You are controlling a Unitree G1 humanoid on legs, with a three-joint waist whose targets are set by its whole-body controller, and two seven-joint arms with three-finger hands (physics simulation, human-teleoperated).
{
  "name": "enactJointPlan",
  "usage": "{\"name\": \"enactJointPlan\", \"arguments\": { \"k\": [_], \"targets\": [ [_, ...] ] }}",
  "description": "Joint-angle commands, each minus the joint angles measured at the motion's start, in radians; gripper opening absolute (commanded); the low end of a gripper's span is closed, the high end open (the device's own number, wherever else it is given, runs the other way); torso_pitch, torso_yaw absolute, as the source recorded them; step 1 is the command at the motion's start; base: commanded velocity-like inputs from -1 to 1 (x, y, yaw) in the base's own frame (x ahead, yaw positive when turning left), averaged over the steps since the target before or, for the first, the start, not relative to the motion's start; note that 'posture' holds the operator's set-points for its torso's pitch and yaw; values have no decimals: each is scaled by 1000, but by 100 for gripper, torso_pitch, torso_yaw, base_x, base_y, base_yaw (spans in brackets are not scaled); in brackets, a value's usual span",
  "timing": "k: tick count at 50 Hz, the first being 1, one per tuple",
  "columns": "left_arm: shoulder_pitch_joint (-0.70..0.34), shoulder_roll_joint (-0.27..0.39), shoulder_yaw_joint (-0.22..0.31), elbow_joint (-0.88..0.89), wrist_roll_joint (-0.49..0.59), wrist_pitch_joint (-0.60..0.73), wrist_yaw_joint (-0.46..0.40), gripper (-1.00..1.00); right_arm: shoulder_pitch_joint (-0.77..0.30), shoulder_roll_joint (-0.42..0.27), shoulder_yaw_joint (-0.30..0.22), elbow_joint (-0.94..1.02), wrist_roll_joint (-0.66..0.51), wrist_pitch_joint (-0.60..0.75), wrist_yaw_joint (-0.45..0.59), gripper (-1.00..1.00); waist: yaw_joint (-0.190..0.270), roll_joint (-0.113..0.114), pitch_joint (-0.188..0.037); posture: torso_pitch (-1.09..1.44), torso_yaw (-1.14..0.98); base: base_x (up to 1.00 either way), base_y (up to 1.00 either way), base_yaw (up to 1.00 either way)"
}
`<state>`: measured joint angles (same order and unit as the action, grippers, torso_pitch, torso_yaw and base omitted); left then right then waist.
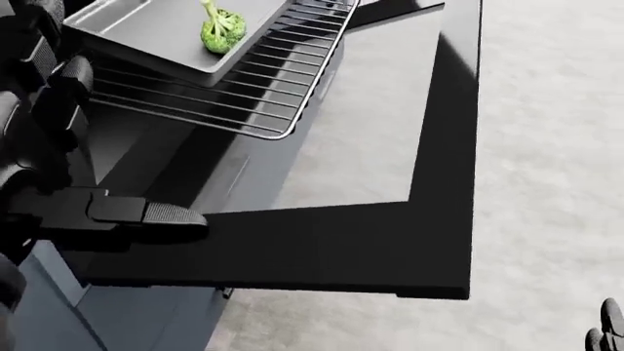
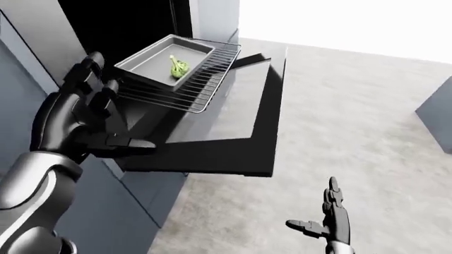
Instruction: Pick the broccoli from the oven and place it on the plate on the counter.
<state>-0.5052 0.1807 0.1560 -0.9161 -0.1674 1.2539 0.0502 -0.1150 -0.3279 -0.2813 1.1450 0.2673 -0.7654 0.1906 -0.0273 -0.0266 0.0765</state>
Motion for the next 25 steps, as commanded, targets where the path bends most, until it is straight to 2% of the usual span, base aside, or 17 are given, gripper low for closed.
{"name": "enactJointPlan", "arguments": {
  "k": [1,2,4,5,6,7,8,9,10,11,12,13,16,17,18,25],
  "targets": [
    [-48,10,-4,-29,6,-28,-7,100,3,-19,-3,-13,4,-18,-27,100,0,-30,-33,0,0,0,0,-100],
    [-52,8,-5,-36,8,-19,-8,100,6,-21,0,-19,1,-13,-32,100,-12,-35,-38,0,0,0,0,-100],
    [-60,7,-3,-43,11,-7,-11,100,6,-20,6,-16,-8,-13,-37,100,-22,-21,-53,0,0,0,0,-100],
    [-56,8,-3,-45,13,-8,-14,100,2,-19,9,-9,-12,-14,-39,100,-22,-11,-48,0,0,0,0,-100],
    [-56,8,-2,-46,15,-7,-16,100,1,-17,12,-10,-13,-17,-30,100,6,5,-43,0,0,0,0,-9],
    [-61,7,-1,-52,17,2,-17,100,0,-15,19,-14,-25,-19,-41,100,2,7,-35,0,0,0,0,0],
    [-69,8,4,-58,16,16,-19,100,4,-10,25,-33,-34,-11,-52,100,5,9,-16,0,0,0,0,0],
    [-70,10,6,-56,17,14,-21,100,9,-7,27,-52,-37,-1,-55,100,5,21,-11,0,0,0,0,0],
    [-72,11,10,-56,17,15,-24,100,14,-5,24,-63,-36,7,-55,100,8,36,-15,0,0,0,0,0],
    [-77,10,13,-60,17,23,-23,100,19,-6,20,-69,-32,11,-47,100,14,63,-26,0,0,0,0,0],
    [-85,9,11,-74,16,45,-19,100,22,-6,15,-78,-26,19,-37,100,28,101,-46,0,0,0,0,0],
    [-88,10,11,-78,17,51,-18,100,18,-6,14,-80,-26,25,-37,100,26,69,-33,0,0,0,0,0],
    [-98,7,3,-78,21,60,-14,100,17,-5,5,-78,-17,29,-27,100,31,32,-50,0,0,0,0,0],
    [-95,5,-3,-69,24,48,-14,100,15,-6,1,-55,-15,15,-23,100,37,29,-78,0,0,0,-20,0],
    [-95,5,-4,-67,25,46,-15,100,13,-6,-1,-44,-11,5,-18,100,29,47,-77,0,0,0,0,-40],
    [-95,1,-7,-62,31,42,-22,100,13,-5,8,-48,-17,6,-24,100,40,6,-61,0,0,0,0,-95]
  ]
}}
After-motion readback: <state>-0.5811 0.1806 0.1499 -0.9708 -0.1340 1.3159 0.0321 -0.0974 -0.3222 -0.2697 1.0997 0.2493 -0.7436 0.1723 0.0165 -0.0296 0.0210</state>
